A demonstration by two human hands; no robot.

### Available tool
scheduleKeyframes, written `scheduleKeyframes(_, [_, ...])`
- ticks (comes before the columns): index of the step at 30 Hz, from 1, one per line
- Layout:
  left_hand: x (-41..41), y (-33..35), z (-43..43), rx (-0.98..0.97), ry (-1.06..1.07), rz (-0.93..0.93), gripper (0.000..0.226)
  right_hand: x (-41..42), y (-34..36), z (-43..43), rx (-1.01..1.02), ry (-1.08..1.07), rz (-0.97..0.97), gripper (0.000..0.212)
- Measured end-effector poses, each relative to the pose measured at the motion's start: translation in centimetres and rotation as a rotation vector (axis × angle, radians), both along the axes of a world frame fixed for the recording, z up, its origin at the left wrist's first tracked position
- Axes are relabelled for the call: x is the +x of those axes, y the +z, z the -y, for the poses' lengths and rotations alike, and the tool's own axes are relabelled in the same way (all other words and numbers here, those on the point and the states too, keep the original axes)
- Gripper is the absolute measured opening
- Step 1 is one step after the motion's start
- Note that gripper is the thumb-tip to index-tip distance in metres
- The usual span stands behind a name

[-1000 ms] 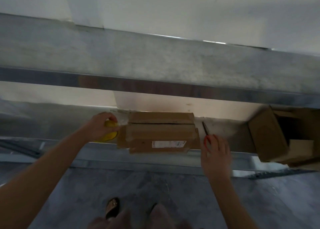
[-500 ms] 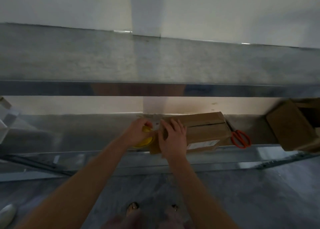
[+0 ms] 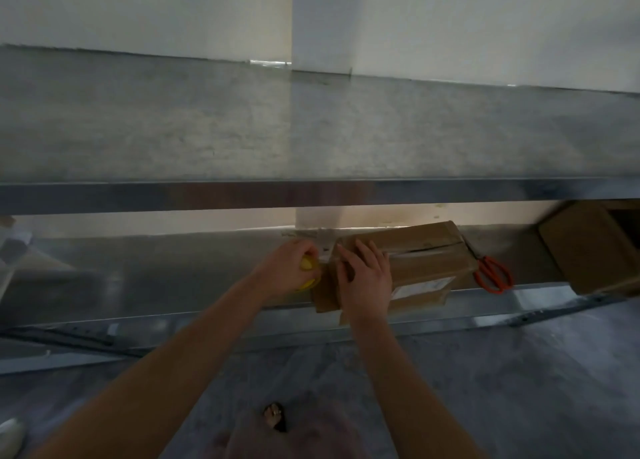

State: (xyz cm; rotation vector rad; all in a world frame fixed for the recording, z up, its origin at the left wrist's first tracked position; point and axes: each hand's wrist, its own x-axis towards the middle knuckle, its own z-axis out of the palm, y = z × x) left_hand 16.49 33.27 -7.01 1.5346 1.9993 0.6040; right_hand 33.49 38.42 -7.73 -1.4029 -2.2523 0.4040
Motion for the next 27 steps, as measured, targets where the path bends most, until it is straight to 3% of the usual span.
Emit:
scheduleKeyframes(4, [-0.1, -0.2, -0.5, -0.013, -0.017, -0.041, 0.026, 0.3, 0.1, -0.1, -0.012, 0.031, 0.033, 0.028])
scheduleKeyframes(8, [-3.6, -0.8, 1.1, -0.099, 0.129, -0.099, 0.024, 0.4, 0.3, -0.3, -0.042, 0.046, 0.051, 0.028])
scheduleKeyframes(11, [-5.2, -0.8, 3.1, -0.123, 0.212, -0.019, 0.027, 0.6, 0.2, -0.5, -0.062, 0.072, 0.079, 0.033])
scheduleKeyframes(17, [-1.8, 1.1, 5.0, 0.003, 0.309, 0.117, 0.026, 1.3, 1.0, -0.5, -0.108, 0.136, 0.045, 0.045])
scheduleKeyframes(21, [-0.9, 2.7, 6.7, 0.025, 0.272, 0.046, 0.026, 1.7, 2.2, -0.1, 0.019, 0.197, 0.180, 0.045])
scheduleKeyframes(23, [-0.9, 3.2, 7.8, 0.029, 0.246, -0.014, 0.026, 1.3, 3.1, 0.7, 0.058, 0.292, 0.119, 0.046])
scheduleKeyframes(25, [-0.9, 3.6, 8.7, 0.045, 0.230, -0.076, 0.026, 0.2, 3.8, 1.9, -0.034, 0.363, 0.010, 0.048])
scheduleKeyframes(27, [-0.9, 3.9, 9.4, 0.084, 0.217, -0.128, 0.026, -1.4, 4.4, 3.1, -0.347, 0.406, -0.031, 0.051])
